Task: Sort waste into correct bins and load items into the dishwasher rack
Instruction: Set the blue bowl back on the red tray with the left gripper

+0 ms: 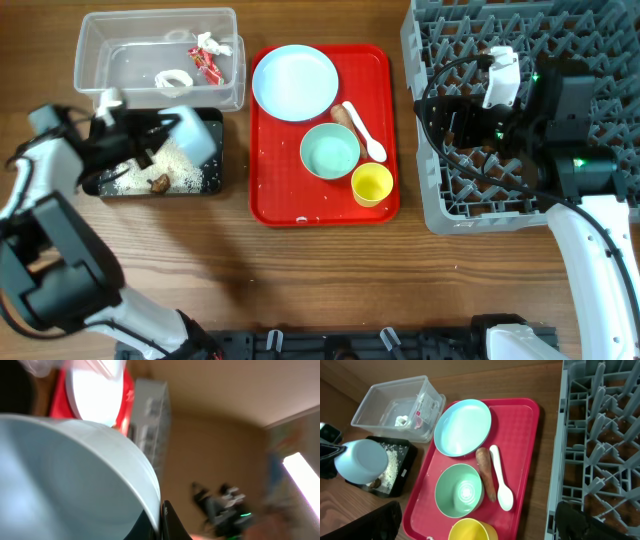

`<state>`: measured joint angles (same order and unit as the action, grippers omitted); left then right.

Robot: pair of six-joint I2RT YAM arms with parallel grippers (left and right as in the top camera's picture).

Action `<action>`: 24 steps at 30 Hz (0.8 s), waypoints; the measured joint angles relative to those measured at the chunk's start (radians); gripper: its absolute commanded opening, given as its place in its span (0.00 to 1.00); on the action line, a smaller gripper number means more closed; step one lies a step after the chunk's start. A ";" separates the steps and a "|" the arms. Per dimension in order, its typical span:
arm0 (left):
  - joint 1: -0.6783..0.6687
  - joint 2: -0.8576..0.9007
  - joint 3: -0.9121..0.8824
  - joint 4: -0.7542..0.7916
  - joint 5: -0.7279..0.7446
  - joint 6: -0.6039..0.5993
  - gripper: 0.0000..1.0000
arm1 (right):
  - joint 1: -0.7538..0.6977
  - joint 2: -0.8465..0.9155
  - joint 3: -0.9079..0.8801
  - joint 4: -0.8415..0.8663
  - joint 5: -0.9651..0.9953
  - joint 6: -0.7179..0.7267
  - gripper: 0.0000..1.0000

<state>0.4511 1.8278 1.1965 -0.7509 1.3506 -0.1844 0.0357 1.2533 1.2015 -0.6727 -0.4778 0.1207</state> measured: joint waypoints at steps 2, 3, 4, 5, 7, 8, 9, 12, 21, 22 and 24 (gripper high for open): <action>-0.119 -0.078 0.000 0.000 -0.128 0.000 0.04 | 0.000 0.000 0.000 0.000 0.000 0.000 1.00; -0.203 -0.121 0.000 0.000 -0.207 0.001 0.04 | 0.000 0.000 0.000 0.000 0.000 0.000 1.00; -0.271 -0.148 0.000 -0.001 -0.278 0.003 0.04 | 0.000 0.000 0.000 0.000 0.000 0.000 1.00; -0.334 -0.167 0.001 -0.002 -0.352 0.003 0.04 | 0.000 0.000 0.000 0.000 0.000 0.000 1.00; -0.487 -0.185 0.001 -0.008 -0.518 0.005 0.04 | 0.000 0.005 0.000 0.000 0.000 0.000 1.00; -0.540 -0.185 0.001 -0.014 -0.575 0.005 0.04 | 0.000 0.009 0.000 0.000 0.001 0.000 1.00; -0.666 -0.185 0.001 -0.034 -0.730 0.003 0.04 | 0.000 0.011 0.000 0.000 0.001 0.000 1.00; -0.806 -0.180 0.001 -0.069 -0.956 -0.038 0.04 | 0.000 0.014 0.000 0.000 0.001 0.000 1.00; -1.118 -0.090 0.001 -0.053 -1.446 -0.219 0.15 | 0.000 0.023 0.000 0.000 0.001 0.000 1.00; -1.123 -0.081 0.001 -0.053 -1.455 -0.220 0.20 | 0.000 0.023 0.000 0.000 0.001 0.000 1.00; -1.126 -0.064 0.001 -0.053 -1.468 -0.226 0.34 | 0.000 0.023 0.000 -0.001 0.001 0.000 0.99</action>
<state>-0.6746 1.7634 1.1973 -0.8040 -0.1173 -0.4107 0.0357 1.2766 1.2015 -0.6735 -0.4770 0.1207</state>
